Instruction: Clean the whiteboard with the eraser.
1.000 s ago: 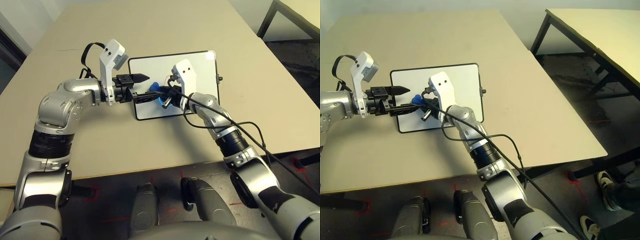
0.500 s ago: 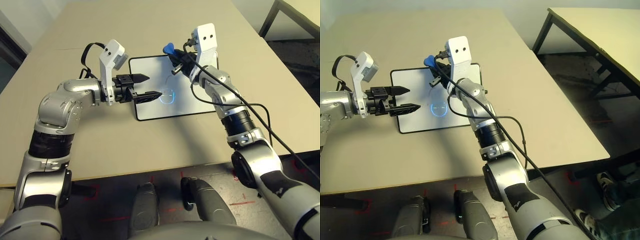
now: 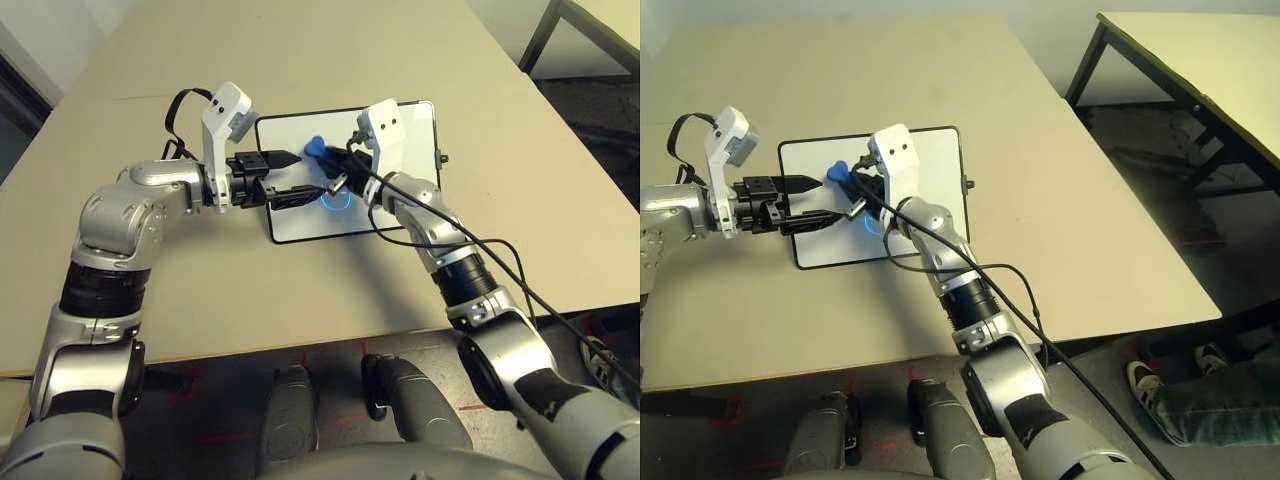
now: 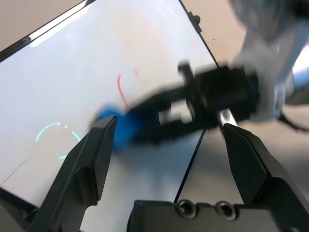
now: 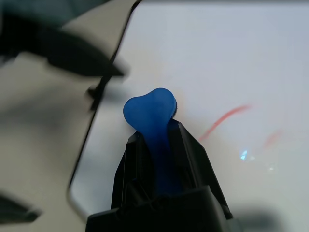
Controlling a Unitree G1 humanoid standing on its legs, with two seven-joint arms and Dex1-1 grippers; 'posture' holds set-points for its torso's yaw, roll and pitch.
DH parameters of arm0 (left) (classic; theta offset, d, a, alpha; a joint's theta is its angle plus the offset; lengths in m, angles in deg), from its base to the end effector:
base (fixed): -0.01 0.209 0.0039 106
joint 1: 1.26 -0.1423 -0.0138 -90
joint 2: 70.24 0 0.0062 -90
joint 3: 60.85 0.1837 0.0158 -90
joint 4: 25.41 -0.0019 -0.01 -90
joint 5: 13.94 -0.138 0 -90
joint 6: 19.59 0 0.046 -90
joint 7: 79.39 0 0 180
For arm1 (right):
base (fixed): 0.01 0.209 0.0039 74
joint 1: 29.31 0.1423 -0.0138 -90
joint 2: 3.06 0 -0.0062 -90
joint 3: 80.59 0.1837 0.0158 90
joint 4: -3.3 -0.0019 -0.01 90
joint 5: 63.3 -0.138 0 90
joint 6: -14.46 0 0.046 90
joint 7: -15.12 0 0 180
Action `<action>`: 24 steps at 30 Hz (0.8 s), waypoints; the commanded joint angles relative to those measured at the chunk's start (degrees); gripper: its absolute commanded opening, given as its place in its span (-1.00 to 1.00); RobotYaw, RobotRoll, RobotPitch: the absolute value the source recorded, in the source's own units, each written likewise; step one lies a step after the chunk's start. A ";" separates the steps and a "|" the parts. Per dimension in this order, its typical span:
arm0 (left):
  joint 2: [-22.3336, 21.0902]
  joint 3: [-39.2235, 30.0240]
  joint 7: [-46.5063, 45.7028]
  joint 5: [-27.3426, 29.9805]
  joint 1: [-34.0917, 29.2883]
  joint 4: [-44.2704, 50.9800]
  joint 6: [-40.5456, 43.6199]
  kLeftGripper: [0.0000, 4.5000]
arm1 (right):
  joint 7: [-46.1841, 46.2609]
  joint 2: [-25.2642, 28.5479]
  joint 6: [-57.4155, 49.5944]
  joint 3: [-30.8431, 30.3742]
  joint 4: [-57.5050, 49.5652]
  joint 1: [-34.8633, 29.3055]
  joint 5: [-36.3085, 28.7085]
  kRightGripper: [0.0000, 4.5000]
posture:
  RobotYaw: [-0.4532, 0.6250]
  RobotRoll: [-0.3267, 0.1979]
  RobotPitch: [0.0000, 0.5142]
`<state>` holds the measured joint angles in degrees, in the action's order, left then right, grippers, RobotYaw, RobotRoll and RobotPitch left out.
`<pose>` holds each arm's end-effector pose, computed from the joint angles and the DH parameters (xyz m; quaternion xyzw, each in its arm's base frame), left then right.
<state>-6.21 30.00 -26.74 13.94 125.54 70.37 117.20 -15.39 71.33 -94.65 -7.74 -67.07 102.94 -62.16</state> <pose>0.2766 0.2284 0.2222 0.1087 0.1092 -0.4620 0.8734 0.3055 -0.0478 0.1419 -0.1406 0.0131 0.4492 0.8822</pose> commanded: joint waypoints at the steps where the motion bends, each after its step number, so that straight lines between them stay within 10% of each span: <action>1: -0.24 -0.31 -0.12 0.05 -0.57 0.57 0.14 1.00 | 0.05 1.31 -2.22 -0.80 2.34 -1.67 1.43 -0.75 | -0.25 0.25 -0.46; 24: -2.15 -0.65 0.46 -0.05 -1.37 0.20 0.47 1.00 | 8.09 4.00 -1.23 5.26 5.53 7.92 2.21 -0.75 | -0.26 0.25 -0.45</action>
<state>-7.67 29.97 -26.61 13.96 124.71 70.44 117.36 -6.28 75.79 -93.57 -0.78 -62.18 112.16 -60.57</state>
